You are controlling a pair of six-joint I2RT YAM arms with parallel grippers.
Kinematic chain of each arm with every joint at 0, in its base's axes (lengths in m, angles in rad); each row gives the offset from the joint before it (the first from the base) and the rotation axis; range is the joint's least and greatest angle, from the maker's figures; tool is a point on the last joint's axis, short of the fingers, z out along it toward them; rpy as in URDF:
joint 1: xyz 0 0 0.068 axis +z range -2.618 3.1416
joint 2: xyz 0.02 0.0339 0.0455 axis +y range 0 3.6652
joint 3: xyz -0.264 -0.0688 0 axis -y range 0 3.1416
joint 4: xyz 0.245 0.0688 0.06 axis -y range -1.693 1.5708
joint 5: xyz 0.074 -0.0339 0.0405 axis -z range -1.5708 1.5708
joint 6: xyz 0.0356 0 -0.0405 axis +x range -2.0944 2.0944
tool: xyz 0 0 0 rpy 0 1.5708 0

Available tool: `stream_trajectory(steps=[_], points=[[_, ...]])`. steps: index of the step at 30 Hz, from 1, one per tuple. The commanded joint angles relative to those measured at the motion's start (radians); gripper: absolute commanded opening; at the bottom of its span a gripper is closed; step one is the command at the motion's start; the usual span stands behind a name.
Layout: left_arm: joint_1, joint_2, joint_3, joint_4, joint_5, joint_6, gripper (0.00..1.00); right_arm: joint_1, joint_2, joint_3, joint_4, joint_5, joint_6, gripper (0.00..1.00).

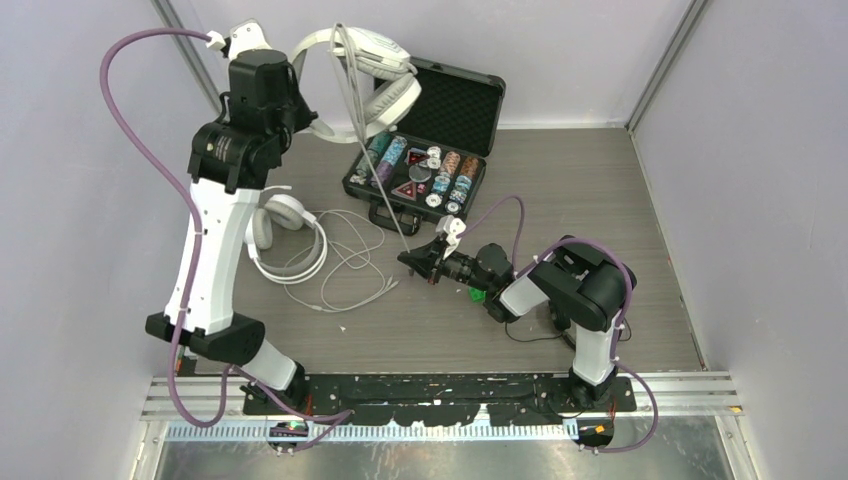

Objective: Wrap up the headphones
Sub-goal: Wrap the headphones cable around the headphones.

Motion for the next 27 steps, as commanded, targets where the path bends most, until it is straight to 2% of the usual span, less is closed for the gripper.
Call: stream_trajectory(steps=[1, 4, 7, 17, 23, 27], points=[[0.054, 0.0, 0.134, 0.117, -0.083, -0.028, 0.0, -0.003, -0.009, -0.014, -0.006, -0.003, -0.032, 0.01], [0.061, 0.025, 0.182, 0.083, -0.138, 0.0, 0.0, -0.003, -0.004, -0.009, -0.006, -0.026, -0.022, 0.01], [0.076, 0.017, 0.156, 0.085, -0.173, 0.007, 0.0, -0.003, -0.001, -0.011, -0.006, -0.041, -0.029, 0.01], [0.155, 0.061, 0.198, 0.077, -0.222, 0.044, 0.0, -0.002, -0.007, -0.014, -0.006, -0.073, -0.079, 0.0], [0.182, 0.073, 0.189, 0.09, -0.243, 0.067, 0.0, -0.001, -0.083, -0.055, -0.005, -0.102, -0.141, 0.01], [0.188, 0.072, 0.156, 0.111, -0.256, 0.081, 0.0, 0.021, -0.146, -0.06, -0.006, -0.142, -0.122, 0.01]])
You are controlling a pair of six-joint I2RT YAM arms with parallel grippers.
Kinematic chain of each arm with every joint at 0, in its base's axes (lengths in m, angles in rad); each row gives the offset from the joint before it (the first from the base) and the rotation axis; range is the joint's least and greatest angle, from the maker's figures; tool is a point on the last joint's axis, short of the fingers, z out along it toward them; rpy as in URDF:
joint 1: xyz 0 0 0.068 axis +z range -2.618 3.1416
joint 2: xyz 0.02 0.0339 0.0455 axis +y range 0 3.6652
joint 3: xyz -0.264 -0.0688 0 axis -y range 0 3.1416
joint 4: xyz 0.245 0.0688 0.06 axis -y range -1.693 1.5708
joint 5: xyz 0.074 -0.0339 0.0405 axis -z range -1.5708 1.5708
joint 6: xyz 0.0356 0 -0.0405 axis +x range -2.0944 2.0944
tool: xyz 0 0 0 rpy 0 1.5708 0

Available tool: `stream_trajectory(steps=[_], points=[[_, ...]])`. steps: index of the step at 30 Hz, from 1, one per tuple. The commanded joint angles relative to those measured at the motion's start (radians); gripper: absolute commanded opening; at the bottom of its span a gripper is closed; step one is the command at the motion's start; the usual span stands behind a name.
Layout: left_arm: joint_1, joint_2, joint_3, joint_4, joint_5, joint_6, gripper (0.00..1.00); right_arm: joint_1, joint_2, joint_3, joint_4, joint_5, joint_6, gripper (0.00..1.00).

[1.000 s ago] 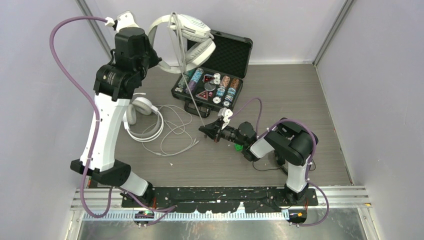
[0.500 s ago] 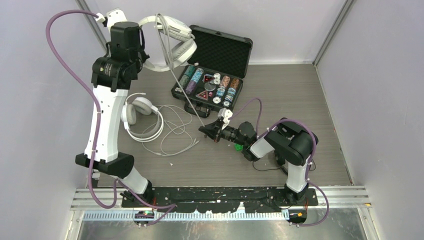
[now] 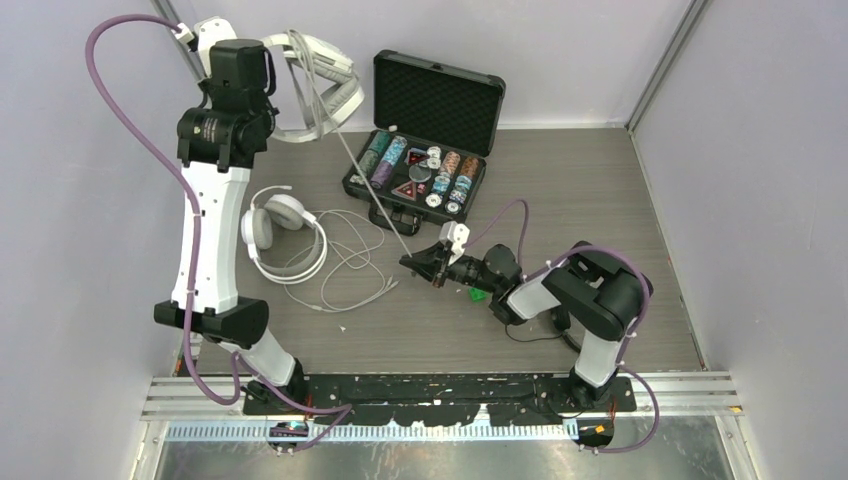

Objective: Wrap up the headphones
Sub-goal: Wrap the headphones cable around the headphones.

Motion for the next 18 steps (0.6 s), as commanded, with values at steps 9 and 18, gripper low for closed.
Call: stream_trajectory(steps=[9, 18], points=[[0.047, -0.039, -0.011, 0.215, -0.025, -0.081, 0.0, 0.122, -0.313, -0.028, -0.159, -0.032, -0.062, 0.01], [0.086, -0.033, -0.027, 0.19, 0.039, -0.127, 0.0, 0.17, -0.518, -0.075, -0.237, 0.084, -0.137, 0.0]])
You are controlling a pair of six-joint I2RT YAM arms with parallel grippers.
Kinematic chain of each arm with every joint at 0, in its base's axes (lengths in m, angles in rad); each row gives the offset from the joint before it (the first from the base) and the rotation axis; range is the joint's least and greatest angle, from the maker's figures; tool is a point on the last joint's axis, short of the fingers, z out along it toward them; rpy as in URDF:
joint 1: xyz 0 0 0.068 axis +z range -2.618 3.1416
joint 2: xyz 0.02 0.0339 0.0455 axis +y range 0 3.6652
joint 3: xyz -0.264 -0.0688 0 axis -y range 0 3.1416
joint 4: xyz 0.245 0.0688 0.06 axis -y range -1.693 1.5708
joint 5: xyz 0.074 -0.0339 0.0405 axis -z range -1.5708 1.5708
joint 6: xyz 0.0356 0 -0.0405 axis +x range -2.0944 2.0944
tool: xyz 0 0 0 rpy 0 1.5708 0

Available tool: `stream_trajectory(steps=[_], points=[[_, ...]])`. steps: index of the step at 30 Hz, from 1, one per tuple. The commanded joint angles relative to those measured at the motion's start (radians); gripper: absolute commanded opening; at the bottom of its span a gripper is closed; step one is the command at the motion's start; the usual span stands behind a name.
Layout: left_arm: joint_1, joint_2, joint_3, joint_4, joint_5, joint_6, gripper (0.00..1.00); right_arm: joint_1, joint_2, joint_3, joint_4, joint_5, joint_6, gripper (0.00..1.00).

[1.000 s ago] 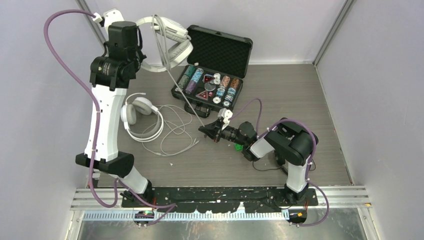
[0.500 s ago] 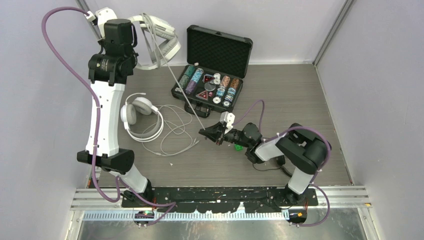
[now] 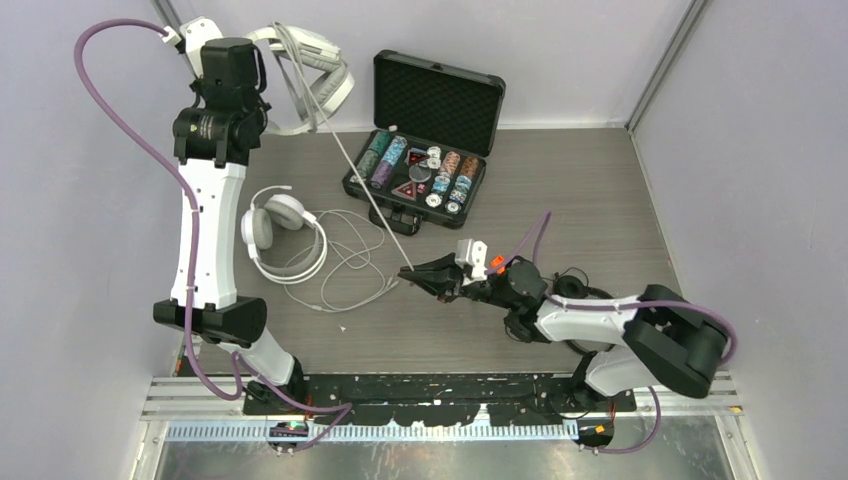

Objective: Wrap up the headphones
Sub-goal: Wrap the headphones cable around the headphones.

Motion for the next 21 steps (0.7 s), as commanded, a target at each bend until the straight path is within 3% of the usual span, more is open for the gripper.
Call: stream_trajectory(steps=[1, 5, 12, 21], points=[[0.028, -0.032, 0.013, 0.121, 0.035, -0.097, 0.0, 0.021, -0.123, -0.001, -0.09, 0.063, -0.066, 0.0], [0.034, -0.047, 0.015, 0.104, 0.128, -0.157, 0.0, 0.033, -0.098, 0.025, -0.176, 0.061, -0.069, 0.0], [0.034, -0.073, 0.084, 0.05, 0.371, -0.226, 0.0, 0.038, 0.055, 0.024, -0.051, 0.116, -0.009, 0.0], [0.034, -0.136, 0.039, 0.061, 0.611, -0.251, 0.0, -0.007, 0.183, 0.027, 0.043, 0.216, 0.032, 0.0]])
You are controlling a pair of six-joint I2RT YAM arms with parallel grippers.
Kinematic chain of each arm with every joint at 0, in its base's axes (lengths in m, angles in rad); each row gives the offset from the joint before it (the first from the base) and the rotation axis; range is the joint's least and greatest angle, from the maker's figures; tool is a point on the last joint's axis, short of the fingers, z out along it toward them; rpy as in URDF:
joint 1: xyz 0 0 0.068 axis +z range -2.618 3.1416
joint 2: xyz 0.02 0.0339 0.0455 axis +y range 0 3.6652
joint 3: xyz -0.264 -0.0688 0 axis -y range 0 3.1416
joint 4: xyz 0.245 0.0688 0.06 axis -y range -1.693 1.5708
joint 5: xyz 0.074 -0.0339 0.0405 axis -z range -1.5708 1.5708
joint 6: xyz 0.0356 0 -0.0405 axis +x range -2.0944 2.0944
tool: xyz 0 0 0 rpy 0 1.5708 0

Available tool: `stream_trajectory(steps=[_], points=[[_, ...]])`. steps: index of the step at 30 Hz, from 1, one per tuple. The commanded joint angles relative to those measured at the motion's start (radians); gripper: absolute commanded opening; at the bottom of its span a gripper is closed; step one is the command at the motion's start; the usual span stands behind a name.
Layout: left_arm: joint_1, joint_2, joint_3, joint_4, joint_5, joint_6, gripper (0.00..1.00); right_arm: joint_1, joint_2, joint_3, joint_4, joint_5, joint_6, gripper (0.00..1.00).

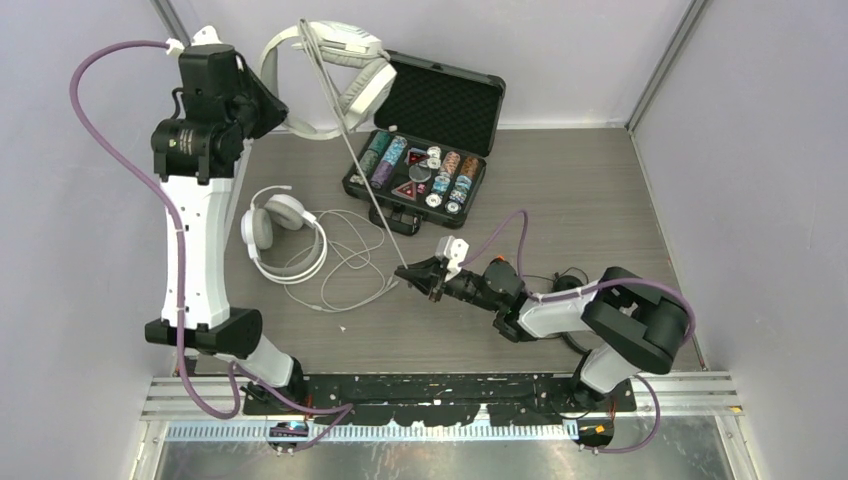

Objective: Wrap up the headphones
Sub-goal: Wrap the headphones cable around the headphones.

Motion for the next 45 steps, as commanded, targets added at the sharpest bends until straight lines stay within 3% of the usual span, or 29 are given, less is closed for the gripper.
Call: stream_trajectory(steps=[1, 5, 11, 19, 23, 26, 33, 37, 45], points=[[0.01, -0.086, 0.026, 0.14, 0.176, -0.067, 0.0, -0.049, 0.066, 0.02, 0.108, 0.049, 0.061, 0.0], [0.01, -0.118, -0.03, 0.192, 0.334, -0.017, 0.0, -0.153, 0.099, 0.026, 0.137, 0.002, 0.182, 0.0], [0.01, -0.164, -0.111, 0.171, 0.463, 0.088, 0.0, -0.242, 0.113, 0.022, 0.137, 0.035, 0.241, 0.0], [0.002, -0.192, -0.268, 0.092, 0.683, 0.402, 0.0, -0.326, 0.056, 0.041, 0.094, 0.087, 0.322, 0.01], [-0.055, -0.211, -0.34, 0.066, 0.656, 0.597, 0.0, -0.375, -0.018, 0.086, -0.072, 0.03, 0.428, 0.01], [-0.119, -0.23, -0.429, 0.067, 0.616, 0.769, 0.0, -0.376, -0.098, 0.143, -0.308, -0.024, 0.485, 0.0], [-0.184, -0.274, -0.563, 0.077, 0.604, 1.073, 0.0, -0.416, -0.281, 0.221, -0.765, 0.039, 0.545, 0.0], [-0.233, -0.257, -0.586, 0.068, 0.496, 1.151, 0.0, -0.448, -0.341, 0.3, -0.965, 0.046, 0.553, 0.01], [-0.334, -0.284, -0.704, 0.176, 0.235, 1.269, 0.0, -0.46, -0.379, 0.468, -1.272, -0.154, 0.619, 0.0]])
